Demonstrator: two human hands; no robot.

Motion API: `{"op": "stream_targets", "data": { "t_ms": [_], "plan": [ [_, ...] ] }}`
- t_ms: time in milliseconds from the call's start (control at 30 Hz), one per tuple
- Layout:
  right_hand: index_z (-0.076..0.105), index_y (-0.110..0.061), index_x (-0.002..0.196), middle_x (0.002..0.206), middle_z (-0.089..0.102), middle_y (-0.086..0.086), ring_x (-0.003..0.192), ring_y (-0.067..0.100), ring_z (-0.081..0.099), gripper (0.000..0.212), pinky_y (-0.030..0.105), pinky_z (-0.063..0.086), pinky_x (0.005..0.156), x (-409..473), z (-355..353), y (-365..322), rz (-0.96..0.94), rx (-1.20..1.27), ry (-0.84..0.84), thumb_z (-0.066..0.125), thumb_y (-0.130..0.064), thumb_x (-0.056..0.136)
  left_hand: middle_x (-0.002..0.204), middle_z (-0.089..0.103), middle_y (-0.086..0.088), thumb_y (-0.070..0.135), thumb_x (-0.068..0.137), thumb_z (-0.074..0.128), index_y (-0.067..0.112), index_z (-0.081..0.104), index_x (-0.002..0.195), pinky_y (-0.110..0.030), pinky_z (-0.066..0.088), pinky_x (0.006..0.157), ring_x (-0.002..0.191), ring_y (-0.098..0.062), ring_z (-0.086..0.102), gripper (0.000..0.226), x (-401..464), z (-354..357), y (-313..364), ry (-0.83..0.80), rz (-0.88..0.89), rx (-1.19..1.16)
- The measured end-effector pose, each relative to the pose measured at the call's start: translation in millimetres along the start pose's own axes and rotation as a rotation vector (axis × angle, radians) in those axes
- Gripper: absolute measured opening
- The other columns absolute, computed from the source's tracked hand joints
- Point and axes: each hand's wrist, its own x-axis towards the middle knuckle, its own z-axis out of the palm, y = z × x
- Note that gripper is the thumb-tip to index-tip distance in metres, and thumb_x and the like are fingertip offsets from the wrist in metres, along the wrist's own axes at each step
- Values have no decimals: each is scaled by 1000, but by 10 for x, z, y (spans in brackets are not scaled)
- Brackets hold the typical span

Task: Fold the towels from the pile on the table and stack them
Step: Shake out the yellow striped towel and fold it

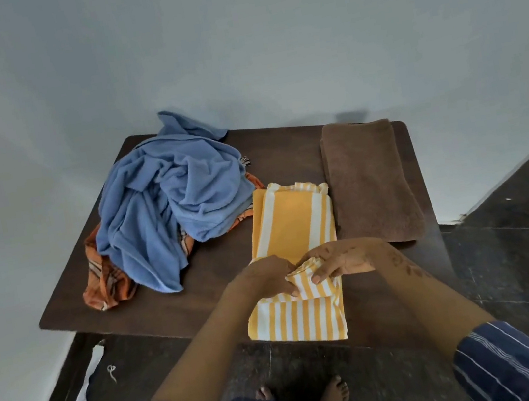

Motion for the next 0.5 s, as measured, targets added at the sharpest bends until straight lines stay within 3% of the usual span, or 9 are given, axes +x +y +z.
{"op": "stream_targets", "data": {
  "t_ms": [100,167,233,333,433,500],
  "plan": [
    [45,-14,134,136,49,-2,126,14,47,64,28,42,103,-176,99,-23,-125,95,38,70,0,77,131,54,-11,38,86,64,9,49,133,-30,40,91,118,-25,51,58,-179,-160,-4,55,-9,-69],
    [43,-16,138,138,51,-3,128,13,48,66,32,38,107,-302,208,-74,-180,82,65,69,1,80,134,52,-10,39,87,63,10,49,134,-30,39,93,120,-25,49,58,-354,-327,38,141,6,-79],
    [43,-15,138,134,54,-4,125,12,50,65,36,36,110,-447,329,-170,-213,24,202,72,-7,80,136,51,-9,38,88,61,10,46,137,-30,37,97,123,-25,48,58,-578,-511,124,241,41,-50],
    [55,-21,126,121,63,-6,114,13,58,54,37,43,103,-703,512,-411,-315,-103,434,75,-32,77,129,56,-10,35,87,64,8,48,134,-24,37,87,116,-25,52,57,-936,-755,260,347,96,-46],
    [63,-23,111,107,69,-7,99,10,65,28,25,51,86,-1017,794,-736,-424,-86,489,69,-26,83,136,51,-4,34,78,74,14,41,139,-27,35,97,122,-22,48,72,-1359,-900,329,379,114,-66],
    [61,-23,111,107,67,-9,100,9,63,26,27,50,89,-1224,1027,-930,-394,-201,454,67,-24,85,140,47,-1,34,74,77,18,37,141,-29,34,100,126,-21,45,80,-1645,-925,325,313,86,-35]
  ]
}}
